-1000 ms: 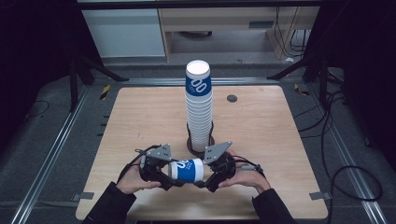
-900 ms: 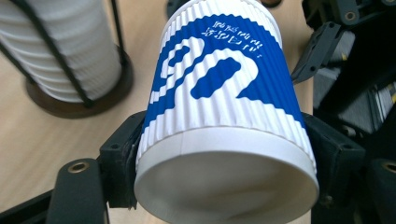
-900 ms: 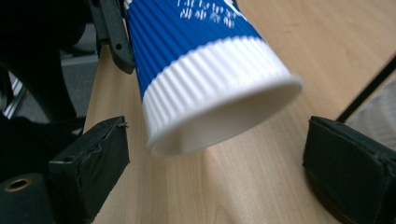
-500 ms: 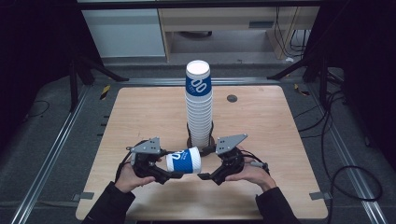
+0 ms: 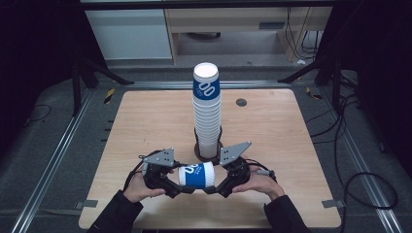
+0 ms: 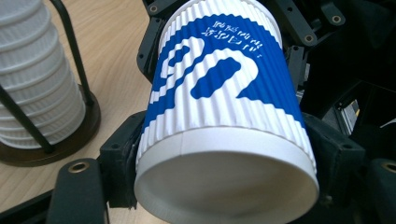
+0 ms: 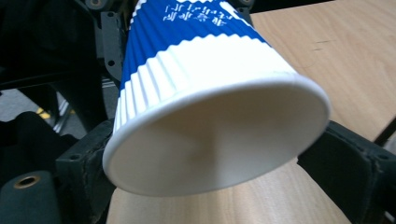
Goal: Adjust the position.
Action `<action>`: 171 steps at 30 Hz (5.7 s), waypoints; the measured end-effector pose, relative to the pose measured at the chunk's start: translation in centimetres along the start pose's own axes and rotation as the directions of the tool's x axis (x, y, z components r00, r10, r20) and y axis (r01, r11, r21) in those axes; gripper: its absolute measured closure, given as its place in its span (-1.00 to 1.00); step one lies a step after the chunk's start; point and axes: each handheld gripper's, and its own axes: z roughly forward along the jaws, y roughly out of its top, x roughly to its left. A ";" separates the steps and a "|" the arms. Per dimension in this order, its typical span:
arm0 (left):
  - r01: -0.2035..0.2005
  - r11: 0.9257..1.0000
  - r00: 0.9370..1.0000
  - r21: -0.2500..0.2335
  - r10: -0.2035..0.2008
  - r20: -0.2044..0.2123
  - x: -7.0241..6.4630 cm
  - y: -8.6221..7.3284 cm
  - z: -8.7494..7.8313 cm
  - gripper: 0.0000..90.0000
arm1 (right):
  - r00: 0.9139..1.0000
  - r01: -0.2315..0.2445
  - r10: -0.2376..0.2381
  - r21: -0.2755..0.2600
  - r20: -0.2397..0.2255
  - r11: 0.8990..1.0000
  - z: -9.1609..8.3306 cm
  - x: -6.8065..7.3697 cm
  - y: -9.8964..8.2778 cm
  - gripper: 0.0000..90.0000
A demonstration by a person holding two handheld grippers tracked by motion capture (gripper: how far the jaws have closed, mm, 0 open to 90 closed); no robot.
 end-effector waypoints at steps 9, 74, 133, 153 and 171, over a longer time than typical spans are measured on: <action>-0.009 1.000 1.000 0.021 0.009 0.010 -0.1 0.0 0.3 -0.43 | 0.999 0.006 -0.006 0.001 -0.045 1.000 0.2 0.1 -0.1 -0.66; -0.009 1.000 0.991 0.010 0.010 -0.137 0.8 -0.5 -0.8 -0.38 | 0.993 -0.053 0.062 -0.081 0.105 0.995 -1.9 -0.9 0.3 -0.83; -0.037 0.963 0.996 0.266 0.056 -0.063 0.1 -0.7 2.7 -0.48 | 1.000 -0.002 0.001 0.073 0.020 0.997 0.9 0.1 0.4 -0.65; 0.013 0.996 0.987 0.083 0.001 -0.161 1.1 -0.8 0.3 -0.38 | 0.994 -0.034 0.041 -0.072 0.104 0.997 -1.3 -0.5 0.7 -0.82; -0.013 0.999 0.980 -0.038 0.005 -0.199 -0.2 -0.2 1.3 -0.38 | 0.988 -0.121 0.140 -0.243 0.062 0.962 -0.8 -0.7 1.0 -0.74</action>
